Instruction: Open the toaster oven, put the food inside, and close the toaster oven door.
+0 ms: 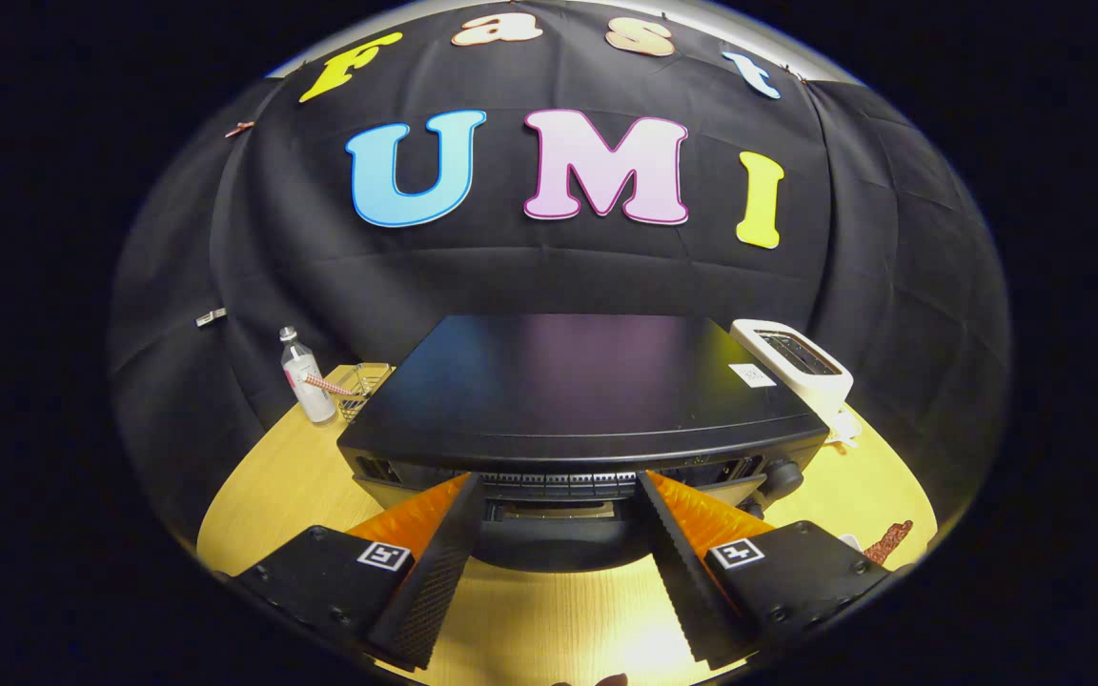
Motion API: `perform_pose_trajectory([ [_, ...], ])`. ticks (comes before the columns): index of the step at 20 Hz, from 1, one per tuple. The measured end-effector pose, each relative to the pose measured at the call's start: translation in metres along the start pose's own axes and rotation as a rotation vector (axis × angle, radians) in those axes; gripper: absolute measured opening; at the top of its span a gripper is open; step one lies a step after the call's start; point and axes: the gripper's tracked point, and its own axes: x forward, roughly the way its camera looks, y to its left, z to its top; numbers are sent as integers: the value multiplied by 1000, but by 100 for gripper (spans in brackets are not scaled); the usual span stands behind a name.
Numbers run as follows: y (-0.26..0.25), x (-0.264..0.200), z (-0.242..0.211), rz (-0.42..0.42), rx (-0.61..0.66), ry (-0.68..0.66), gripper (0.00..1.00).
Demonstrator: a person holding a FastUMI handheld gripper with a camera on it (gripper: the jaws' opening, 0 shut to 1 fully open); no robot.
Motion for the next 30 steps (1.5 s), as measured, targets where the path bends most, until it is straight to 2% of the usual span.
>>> perform_pose_trajectory([
  [13, 1, -47, -55, 16, -27, 83, 98],
  [26, 0, -59, -139, 45, -15, 301, 96],
  [30, -2, -59, -160, 63, -58, 352, 96],
])
